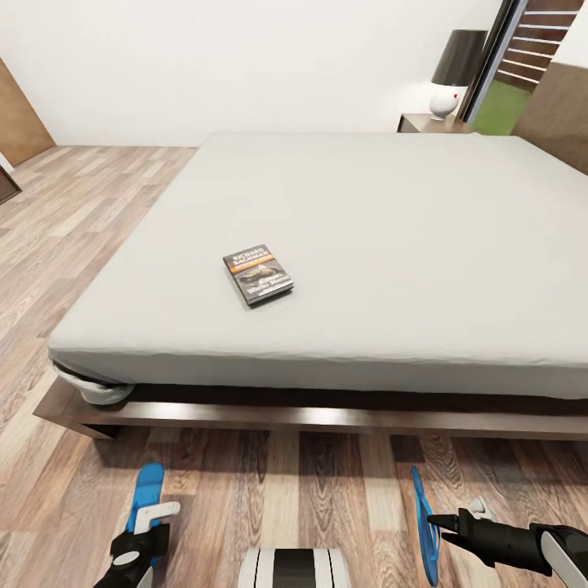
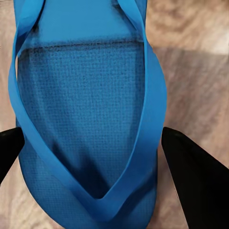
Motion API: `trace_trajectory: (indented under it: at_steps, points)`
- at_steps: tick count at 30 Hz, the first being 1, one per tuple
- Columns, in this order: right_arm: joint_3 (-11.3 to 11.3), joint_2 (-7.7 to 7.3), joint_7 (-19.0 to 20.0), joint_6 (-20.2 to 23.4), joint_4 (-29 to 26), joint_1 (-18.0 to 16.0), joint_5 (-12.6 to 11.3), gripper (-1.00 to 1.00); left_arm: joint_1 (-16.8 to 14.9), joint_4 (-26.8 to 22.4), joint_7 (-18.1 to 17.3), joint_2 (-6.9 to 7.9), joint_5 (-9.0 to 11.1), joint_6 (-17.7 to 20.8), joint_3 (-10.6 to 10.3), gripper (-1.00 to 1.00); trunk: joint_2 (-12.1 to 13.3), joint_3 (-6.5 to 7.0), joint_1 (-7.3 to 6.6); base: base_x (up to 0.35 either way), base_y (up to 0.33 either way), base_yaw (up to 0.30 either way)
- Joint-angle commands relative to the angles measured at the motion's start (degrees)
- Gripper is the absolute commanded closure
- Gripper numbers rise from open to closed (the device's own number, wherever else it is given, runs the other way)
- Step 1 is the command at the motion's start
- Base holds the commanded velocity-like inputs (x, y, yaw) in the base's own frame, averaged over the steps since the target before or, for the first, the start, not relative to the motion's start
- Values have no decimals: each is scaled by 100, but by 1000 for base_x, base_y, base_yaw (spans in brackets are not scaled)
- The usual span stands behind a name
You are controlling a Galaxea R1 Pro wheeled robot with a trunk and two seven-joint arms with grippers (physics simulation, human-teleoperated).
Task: In the bedroom, move the book from the bed onto either nightstand, and place the two sandals side by side next to the bed.
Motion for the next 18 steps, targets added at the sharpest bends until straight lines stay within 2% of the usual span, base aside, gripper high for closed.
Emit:
trace_trajectory:
  at_steps: [1,6,12,18]
  points:
    - [1,-2,6,26,-2,-2,-15,100,-2,6,3,-3,-20,-49,20,100,-1,-4,-1,0,0,0]
    - [1,-2,5,26,0,-2,-15,100,6,223,3,-2,-27,-391,18,100,-1,-4,-1,0,0,0]
    - [1,-2,6,26,0,-2,-15,100,6,292,-2,5,-32,-461,13,100,-1,-4,-1,0,0,0]
    - [1,-2,7,26,-2,-2,-15,100,4,301,-5,6,-32,-466,11,100,-9,-136,14,0,0,0]
